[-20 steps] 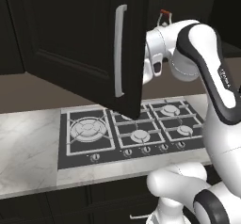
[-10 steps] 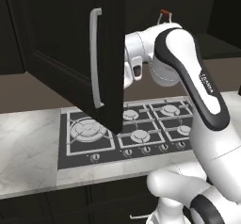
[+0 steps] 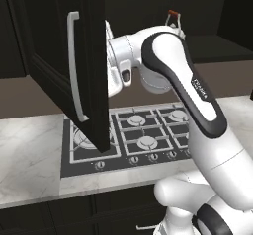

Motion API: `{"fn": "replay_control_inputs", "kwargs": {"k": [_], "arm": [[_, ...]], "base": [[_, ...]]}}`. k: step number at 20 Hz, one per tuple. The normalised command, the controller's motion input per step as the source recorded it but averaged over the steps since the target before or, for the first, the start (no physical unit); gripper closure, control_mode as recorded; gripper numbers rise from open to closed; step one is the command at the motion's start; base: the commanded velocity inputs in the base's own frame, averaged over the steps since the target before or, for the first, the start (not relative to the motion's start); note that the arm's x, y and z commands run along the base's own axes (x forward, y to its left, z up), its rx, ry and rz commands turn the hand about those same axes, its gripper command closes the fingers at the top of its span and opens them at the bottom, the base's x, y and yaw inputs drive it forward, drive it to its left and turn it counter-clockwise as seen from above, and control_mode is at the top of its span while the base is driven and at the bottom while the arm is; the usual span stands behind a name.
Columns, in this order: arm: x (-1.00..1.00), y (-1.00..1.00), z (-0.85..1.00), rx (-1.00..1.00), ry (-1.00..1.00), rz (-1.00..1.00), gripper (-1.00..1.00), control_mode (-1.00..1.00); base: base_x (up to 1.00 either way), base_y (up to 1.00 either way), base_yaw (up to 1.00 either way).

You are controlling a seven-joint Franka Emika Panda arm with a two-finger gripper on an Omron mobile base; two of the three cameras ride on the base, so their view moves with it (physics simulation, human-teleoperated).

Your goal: Open the cabinet, pick the kettle from the cabinet, and place it in the sink.

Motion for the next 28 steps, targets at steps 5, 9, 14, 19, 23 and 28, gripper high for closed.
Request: {"fn": "replay_control_inputs", "kwargs": {"k": [5,9,14,19,23,28], "arm": [[0.00,-0.11,-0.03,-0.06,0.12,-0.10,-1.00,-1.00],[0.00,-0.25,0.00,-0.05,0.10,-0.09,-1.00,-1.00],[-0.09,-0.42,0.00,-0.02,0.01,-0.01,-1.00,-1.00],[-0.17,-0.50,0.02,0.00,0.00,0.00,-1.00,-1.00],[-0.21,-0.54,0.03,-0.01,-0.10,0.00,-1.00,-1.00],[-0.18,-0.51,0.02,-0.09,-0.17,0.00,-1.00,-1.00]], "base": [[0.00,0.00,0.00],[0.00,0.00,0.00],[0.00,0.00,0.00],[0.00,0.00,0.00],[0.00,0.00,0.00],[0.00,0.00,0.00]]}}
